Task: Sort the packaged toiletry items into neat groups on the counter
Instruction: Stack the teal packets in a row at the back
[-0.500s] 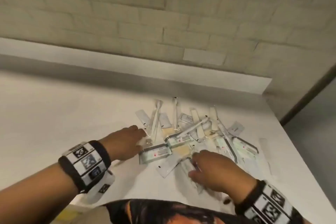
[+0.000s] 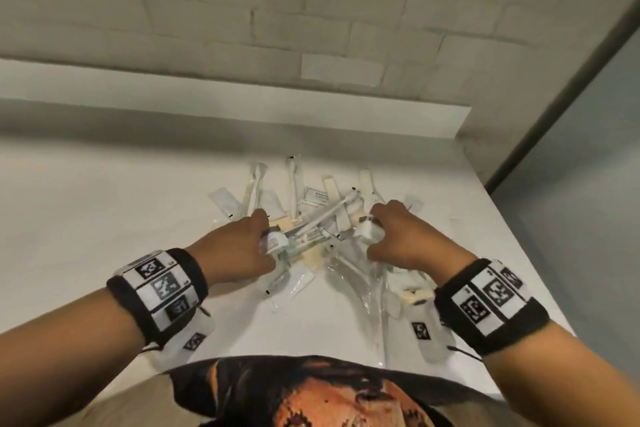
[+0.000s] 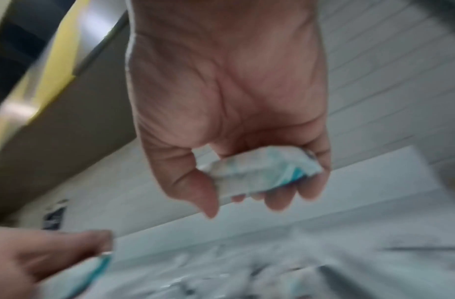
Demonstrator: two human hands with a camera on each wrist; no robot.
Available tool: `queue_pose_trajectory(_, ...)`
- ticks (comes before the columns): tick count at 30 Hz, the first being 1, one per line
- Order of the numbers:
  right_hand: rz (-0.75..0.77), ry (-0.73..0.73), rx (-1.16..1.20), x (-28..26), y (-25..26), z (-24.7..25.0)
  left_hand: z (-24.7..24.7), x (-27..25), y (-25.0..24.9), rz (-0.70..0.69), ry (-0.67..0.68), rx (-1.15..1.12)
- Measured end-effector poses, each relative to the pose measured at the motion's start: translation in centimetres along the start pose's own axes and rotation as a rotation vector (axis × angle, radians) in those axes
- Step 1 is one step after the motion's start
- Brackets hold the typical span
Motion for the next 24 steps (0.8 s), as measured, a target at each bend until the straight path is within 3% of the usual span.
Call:
queue_pose_trajectory(3,-0.181,-0.166,-0.073,1.6,-5.8,2.0,0.1,1.2,-0.8,-0.004,-0.036,-0.057)
queue_pose_trajectory(6,-0.274,-0.066,-0.182,2.8,-9.8,1.1,-0.8,2.9,-2.0,-0.002,0.024,0.057)
queue_pose_trajectory(8,-0.264,-0.008,-0.179,3.1,-10.7,0.1,-1.1,3.7,-3.1,-0.052,0.024,0.100)
queue_pose_trajectory(13,-0.250,-0.101,-0.166,3.6,-11.3,0.0,-2.0,5.0,-6.3,-0.223,0.078,0.291)
queue_pose_trajectory(17,-0.205,-0.285,0.148,2.8,-9.4,1.9,-2.8,5.3,-6.8,-0.272,0.132,0.427)
queue_pose_trajectory(20,-0.065,-0.088,0.382,2.4,-6.2,1.1,-2.5,5.2,-7.0,-0.229,0.115,0.363)
queue_pose_trajectory(22,-0.032,0.020,0.325,2.3,-5.3,0.3,-2.4,5.3,-6.9,-0.203,0.057,0.343)
queue_pose_trajectory(24,-0.075,-0.007,0.274,2.4,-5.9,0.5,-2.2,5.3,-6.5,-0.137,-0.014,0.340)
Point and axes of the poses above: each hand's wrist, its own x-axis towards the middle knuckle, its own z-axis out of the back of the hand, y = z × x, the point moved 3 cm from there along x, towards the middle knuckle
